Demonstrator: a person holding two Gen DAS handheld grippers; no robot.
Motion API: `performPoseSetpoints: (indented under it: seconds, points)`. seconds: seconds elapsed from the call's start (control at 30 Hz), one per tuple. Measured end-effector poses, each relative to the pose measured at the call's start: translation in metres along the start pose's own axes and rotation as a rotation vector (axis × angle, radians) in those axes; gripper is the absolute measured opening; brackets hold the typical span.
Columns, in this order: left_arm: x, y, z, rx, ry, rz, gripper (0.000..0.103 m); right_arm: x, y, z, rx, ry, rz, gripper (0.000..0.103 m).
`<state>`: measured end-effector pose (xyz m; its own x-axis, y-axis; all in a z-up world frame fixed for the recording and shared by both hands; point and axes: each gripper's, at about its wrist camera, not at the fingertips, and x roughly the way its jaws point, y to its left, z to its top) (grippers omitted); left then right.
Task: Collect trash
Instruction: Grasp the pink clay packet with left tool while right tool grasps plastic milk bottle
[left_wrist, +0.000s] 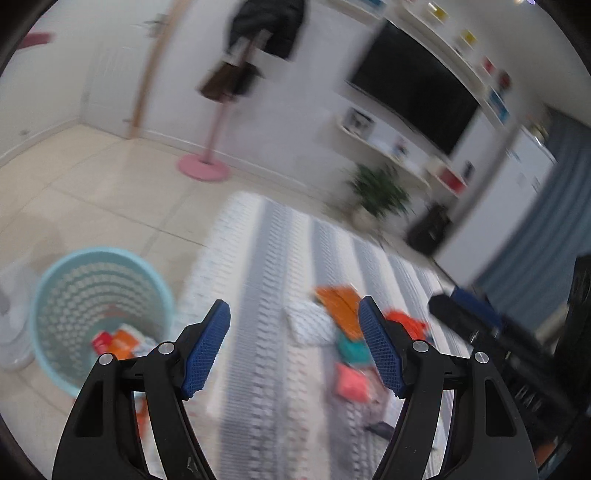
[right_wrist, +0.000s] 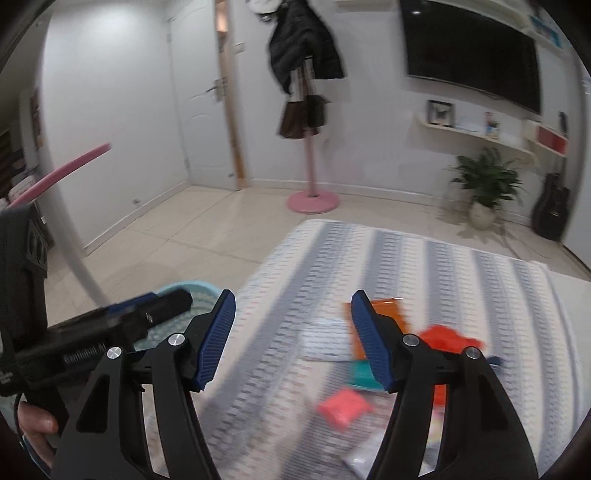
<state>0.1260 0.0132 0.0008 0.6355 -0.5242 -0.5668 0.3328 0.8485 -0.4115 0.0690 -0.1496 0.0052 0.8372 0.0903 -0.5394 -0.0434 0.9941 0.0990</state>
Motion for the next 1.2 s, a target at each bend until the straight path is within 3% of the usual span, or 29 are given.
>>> performPoseSetpoints:
  seconds: [0.17,0.43,0.57,0.67,0.87,1.1,1.2]
  points:
    - [0.040,-0.038,-0.018,0.108,0.109,-0.053,0.071,-0.020,-0.060,-0.016,0.069,-0.002,-0.134,0.061]
    - [0.108,-0.062,-0.055,0.205,0.308,0.018,0.071,-0.014,-0.144,-0.058,0.235,0.126,-0.284,0.061]
    - [0.127,-0.064,-0.068,0.214,0.372,0.014,0.071,-0.003,-0.172,-0.081,0.321,0.200,-0.280,0.061]
    - [0.138,-0.067,-0.075,0.211,0.429,-0.029,0.071,0.003,-0.183,-0.094,0.363,0.240,-0.264,0.061]
    - [0.154,-0.070,-0.085,0.241,0.466,0.005,0.069,0.024,-0.194,-0.112,0.422,0.320,-0.211,0.061]
    - [0.168,-0.072,-0.088,0.254,0.480,0.036,0.058,0.045,-0.190,-0.124,0.428,0.393,-0.207,0.061]
    - [0.167,-0.071,-0.088,0.260,0.473,0.054,0.048,0.050,-0.186,-0.126,0.422,0.406,-0.214,0.061]
